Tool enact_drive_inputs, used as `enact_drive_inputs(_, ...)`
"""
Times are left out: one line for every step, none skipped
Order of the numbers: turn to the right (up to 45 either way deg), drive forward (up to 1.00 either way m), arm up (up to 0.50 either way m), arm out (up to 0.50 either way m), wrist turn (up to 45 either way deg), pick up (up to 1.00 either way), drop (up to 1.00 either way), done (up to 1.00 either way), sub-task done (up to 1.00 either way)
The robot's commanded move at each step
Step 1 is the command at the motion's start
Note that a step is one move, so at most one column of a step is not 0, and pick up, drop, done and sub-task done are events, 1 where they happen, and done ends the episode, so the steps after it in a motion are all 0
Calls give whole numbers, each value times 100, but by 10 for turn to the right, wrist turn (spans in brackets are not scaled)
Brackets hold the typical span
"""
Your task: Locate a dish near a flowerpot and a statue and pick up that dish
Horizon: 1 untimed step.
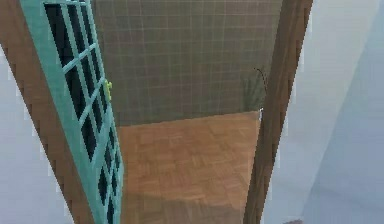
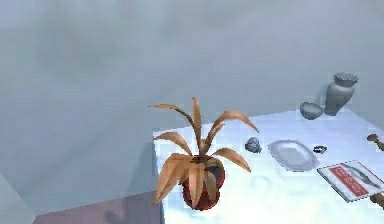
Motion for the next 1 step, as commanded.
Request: enact_drive_inputs(-450, 0, 0, 0, 0, 0, 0, 0, 0)
